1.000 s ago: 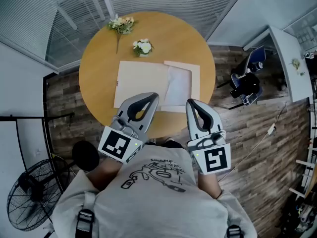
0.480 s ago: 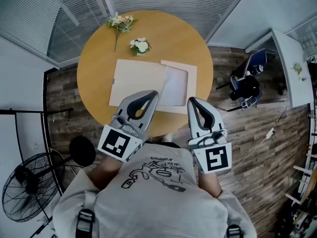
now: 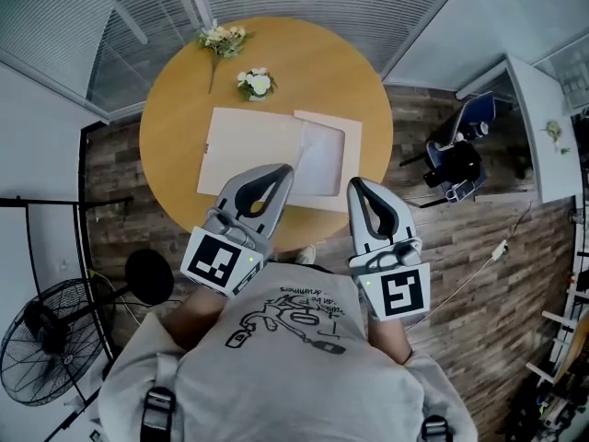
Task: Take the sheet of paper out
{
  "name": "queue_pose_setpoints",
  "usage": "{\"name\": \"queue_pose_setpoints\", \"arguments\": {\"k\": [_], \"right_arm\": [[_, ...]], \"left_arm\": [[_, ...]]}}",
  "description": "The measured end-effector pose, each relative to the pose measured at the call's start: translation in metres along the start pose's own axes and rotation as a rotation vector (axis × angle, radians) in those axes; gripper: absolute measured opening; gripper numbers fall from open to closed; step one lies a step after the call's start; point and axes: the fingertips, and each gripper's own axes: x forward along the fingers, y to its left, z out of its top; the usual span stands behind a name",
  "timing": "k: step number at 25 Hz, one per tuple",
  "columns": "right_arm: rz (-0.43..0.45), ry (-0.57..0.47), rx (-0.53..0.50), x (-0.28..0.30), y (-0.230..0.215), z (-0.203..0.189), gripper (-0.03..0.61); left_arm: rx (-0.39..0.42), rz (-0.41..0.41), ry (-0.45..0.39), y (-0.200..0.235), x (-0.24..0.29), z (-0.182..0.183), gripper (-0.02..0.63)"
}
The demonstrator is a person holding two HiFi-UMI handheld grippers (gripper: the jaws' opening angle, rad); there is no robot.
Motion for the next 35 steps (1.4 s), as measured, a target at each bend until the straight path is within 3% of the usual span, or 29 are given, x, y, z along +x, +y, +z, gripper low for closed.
{"name": "queue_pose_setpoints", "arguments": {"k": [15,35], "right_arm": [[0.010,-0.011,-0.006,-0.001,-0.008,0.001,0.008],[0.011,-0.009,-0.010,-0.001,-0.007,0.002,0.008]], "left_arm": [[-0.004,0.010,0.071,0.007,0.018,-0.049,0.023],[-0.021,0.028,0.220,0.030,0.033,-0.146,0.054]]}}
